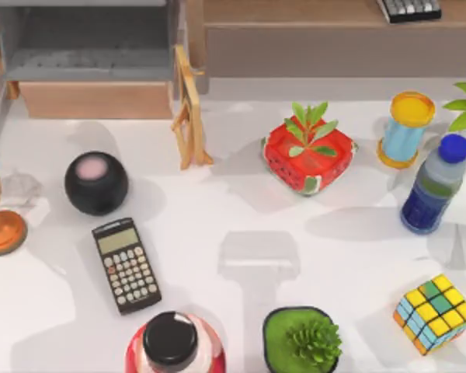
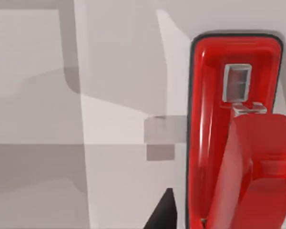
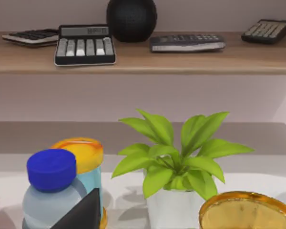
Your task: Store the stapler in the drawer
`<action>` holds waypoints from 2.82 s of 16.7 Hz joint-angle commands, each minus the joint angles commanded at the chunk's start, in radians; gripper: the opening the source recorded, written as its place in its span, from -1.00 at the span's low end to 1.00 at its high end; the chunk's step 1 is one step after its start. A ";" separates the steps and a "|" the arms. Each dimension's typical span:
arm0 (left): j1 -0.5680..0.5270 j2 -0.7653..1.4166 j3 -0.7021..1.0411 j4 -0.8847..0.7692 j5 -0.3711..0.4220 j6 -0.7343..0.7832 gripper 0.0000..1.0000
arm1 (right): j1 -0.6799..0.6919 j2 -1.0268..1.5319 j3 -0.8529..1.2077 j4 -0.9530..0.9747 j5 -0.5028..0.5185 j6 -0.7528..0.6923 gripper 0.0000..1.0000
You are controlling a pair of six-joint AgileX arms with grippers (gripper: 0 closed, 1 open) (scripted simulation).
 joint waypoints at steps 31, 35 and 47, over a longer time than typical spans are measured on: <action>0.371 -0.761 -0.911 1.505 0.220 0.928 1.00 | 0.000 0.000 0.000 0.000 0.000 0.000 1.00; 0.478 -0.828 -1.268 2.037 0.323 1.156 1.00 | 0.000 0.000 0.000 0.000 0.000 0.000 1.00; 0.450 -0.749 -2.173 3.027 0.701 1.268 1.00 | 0.000 0.000 0.000 0.000 0.000 0.000 1.00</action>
